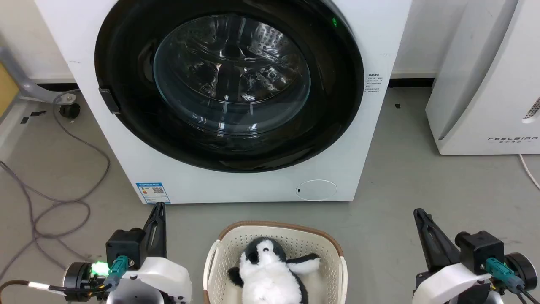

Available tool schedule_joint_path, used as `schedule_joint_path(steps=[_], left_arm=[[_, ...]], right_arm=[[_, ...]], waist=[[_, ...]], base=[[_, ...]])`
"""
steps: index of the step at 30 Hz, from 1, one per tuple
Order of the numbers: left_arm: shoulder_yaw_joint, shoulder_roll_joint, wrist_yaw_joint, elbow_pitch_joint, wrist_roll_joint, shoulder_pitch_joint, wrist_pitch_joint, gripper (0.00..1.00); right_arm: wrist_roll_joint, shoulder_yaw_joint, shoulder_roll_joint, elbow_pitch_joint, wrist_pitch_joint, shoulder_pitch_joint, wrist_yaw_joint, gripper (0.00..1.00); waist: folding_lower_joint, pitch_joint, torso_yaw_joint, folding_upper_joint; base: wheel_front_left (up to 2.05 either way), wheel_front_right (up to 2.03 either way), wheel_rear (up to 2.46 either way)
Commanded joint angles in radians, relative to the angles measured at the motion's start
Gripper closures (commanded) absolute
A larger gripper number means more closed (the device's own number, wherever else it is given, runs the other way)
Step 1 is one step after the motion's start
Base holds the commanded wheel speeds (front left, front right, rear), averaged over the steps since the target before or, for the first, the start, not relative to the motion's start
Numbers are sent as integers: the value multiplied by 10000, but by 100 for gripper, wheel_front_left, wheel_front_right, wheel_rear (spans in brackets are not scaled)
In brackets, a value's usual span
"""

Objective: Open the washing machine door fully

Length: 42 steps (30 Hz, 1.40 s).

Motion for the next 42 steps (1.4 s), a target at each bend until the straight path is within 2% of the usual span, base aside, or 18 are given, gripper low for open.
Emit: schedule_joint_path(steps=[1,16,17,42], left_arm=[[9,1,-55,-45,28,147,3,100],[9,1,-55,-45,28,147,3,100],[8,0,0,0,0,0,-1,0],[-302,0,340,31,-56,-53,-434,0]], right_arm=[[-78,-1,11,22,7,-136,8,100],[-78,-1,11,22,7,-136,8,100],[0,3,0,2,1,-2,0,0],[808,-287,2,-360,-433,-20,1,0]], waist=[[1,0,0,0],[1,0,0,0],[1,0,0,0],[1,56,12,0]], base=[[0,0,0],[0,0,0],[0,0,0],[0,0,0]])
